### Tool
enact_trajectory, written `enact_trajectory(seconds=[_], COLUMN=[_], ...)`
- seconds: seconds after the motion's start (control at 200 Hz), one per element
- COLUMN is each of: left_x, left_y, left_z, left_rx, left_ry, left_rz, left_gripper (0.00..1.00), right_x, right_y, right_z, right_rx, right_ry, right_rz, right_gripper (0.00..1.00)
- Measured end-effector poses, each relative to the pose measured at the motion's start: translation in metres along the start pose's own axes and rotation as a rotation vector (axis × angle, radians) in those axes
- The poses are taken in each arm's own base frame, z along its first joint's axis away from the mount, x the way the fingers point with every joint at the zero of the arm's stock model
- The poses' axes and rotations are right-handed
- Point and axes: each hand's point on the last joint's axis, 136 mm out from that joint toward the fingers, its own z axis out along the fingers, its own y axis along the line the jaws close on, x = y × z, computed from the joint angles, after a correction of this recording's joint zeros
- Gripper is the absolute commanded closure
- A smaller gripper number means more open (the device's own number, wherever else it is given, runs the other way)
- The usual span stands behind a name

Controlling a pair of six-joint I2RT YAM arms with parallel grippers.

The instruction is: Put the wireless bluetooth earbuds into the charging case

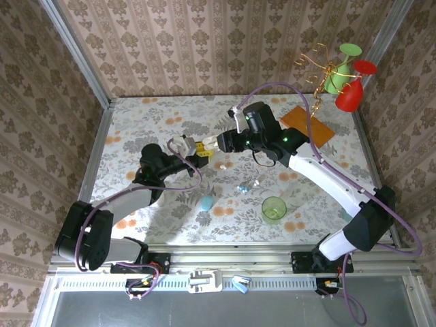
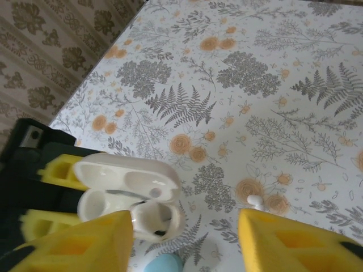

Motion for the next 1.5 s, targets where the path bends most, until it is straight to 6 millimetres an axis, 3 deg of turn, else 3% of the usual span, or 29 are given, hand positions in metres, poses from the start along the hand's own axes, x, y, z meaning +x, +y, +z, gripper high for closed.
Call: enact_trajectory(seconds=[0.105,0.22,0.41,0.63,0.87,1.135,1.5], left_x=[0.003,0.005,0.007,0.011,0.011,0.015,0.014], left_y=[0.004,0.004,-0.005,-0.005,-0.003,0.014,0.016], left_z=[0.001,0.003,0.007,0.005,0.006,0.005,0.004], left_rx=[-0.021,-0.027,-0.002,-0.003,-0.02,-0.136,-0.16], left_ry=[0.007,0.012,0.016,0.023,0.024,0.04,0.039], left_rz=[0.02,0.034,0.047,0.044,0.065,0.165,0.215], left_gripper=[1.0,1.0,1.0,1.0,1.0,1.0,1.0], right_x=[-0.009,-0.011,0.007,0.011,0.011,-0.007,0.014], right_y=[0.014,0.023,0.017,0.014,0.017,0.005,-0.003], right_z=[-0.006,-0.003,0.019,0.022,0.019,-0.001,0.026], right_rx=[-0.001,-0.006,0.019,0.035,0.017,0.115,0.193], right_ry=[-0.017,-0.017,0.055,0.074,0.076,-0.009,0.08], right_rz=[-0.01,-0.019,-0.023,-0.039,-0.075,-0.006,0.022], right_gripper=[0.66,0.69,0.74,0.79,0.75,0.68,0.67])
